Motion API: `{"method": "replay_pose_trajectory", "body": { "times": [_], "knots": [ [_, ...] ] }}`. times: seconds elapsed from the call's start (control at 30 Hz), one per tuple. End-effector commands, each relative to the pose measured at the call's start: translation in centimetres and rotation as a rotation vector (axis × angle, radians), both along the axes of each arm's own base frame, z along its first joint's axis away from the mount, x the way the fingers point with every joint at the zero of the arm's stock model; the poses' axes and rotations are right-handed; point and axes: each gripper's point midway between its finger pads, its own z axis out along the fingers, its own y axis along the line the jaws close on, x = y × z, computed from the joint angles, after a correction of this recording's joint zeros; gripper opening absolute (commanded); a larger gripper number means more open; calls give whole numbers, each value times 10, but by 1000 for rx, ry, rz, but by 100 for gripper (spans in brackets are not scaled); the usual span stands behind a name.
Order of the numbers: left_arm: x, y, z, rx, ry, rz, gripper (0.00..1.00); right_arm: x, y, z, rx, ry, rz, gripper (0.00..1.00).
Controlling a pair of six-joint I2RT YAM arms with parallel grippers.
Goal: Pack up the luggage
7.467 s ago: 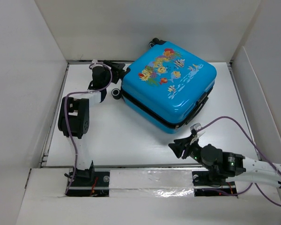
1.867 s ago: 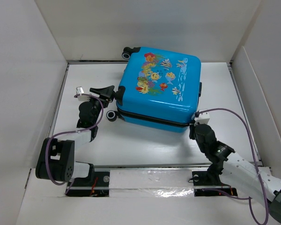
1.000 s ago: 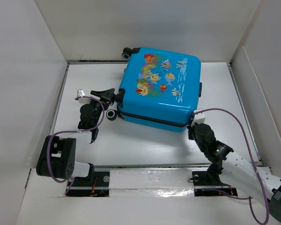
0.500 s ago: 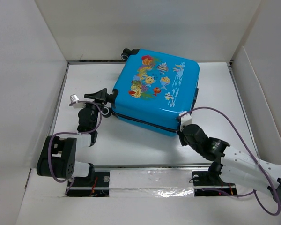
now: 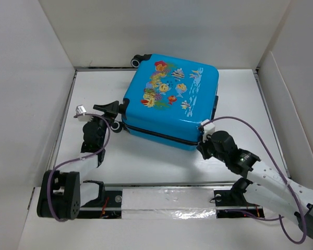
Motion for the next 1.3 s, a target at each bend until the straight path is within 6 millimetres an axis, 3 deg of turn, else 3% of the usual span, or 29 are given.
{"method": "replay_pose_trajectory", "body": {
  "times": [0.0,0.07,0.13,0.17,0.2,0.3,0.37,0.47,0.5,0.53,0.57,0.6,0.63,0.73,0.77,0.83,0.87,0.9,0.97,1.0,1.1,1.27],
  "knots": [
    [-14,-8,16,65,-20,-61,86,22,53,111,359,-290,135,0],
    [-11,5,33,45,-42,10,93,22,51,105,348,-280,137,0],
    [-15,16,67,8,-116,72,99,22,47,100,329,-274,129,0],
    [-16,24,80,0,-144,114,99,21,46,100,330,-275,129,0],
    [-22,28,106,-8,-207,132,99,22,42,96,322,-274,117,0],
    [-34,36,138,0,-265,174,99,25,33,91,316,-279,93,0],
    [-36,35,142,1,-266,168,99,25,31,89,318,-280,93,0],
    [-40,31,129,-3,-247,144,98,26,27,86,313,-280,93,0],
    [-42,30,121,14,-240,135,92,25,27,86,313,-279,98,0],
    [-46,17,123,37,-262,92,61,27,25,84,309,-280,92,0],
    [-51,3,123,79,-281,39,38,25,25,83,309,-276,98,0],
    [-55,-12,121,172,-298,-10,3,25,26,81,311,-272,102,0],
    [-67,-51,120,213,-324,-140,0,27,24,83,314,-280,97,0],
    [-85,-103,94,389,-315,-276,0,28,24,80,316,-276,99,0],
    [-105,-134,83,409,-309,-372,0,28,25,79,316,-272,99,0],
    [-116,-146,46,471,-233,-383,0,28,25,80,318,-273,97,0],
    [-137,-167,34,477,-232,-462,0,28,24,79,315,-273,96,0],
    [-142,-174,10,509,-189,-484,0,28,24,78,315,-270,96,0],
    [-153,-194,-2,491,-168,-550,0,28,25,77,311,-267,98,0],
    [-159,-211,-17,516,-144,-616,0,28,25,76,309,-263,101,0],
    [-157,-242,-21,500,-158,-681,0,27,25,73,299,-245,101,0],
    [-143,-270,-13,504,-187,-687,0,12,26,70,278,-221,106,0]
  ]
}}
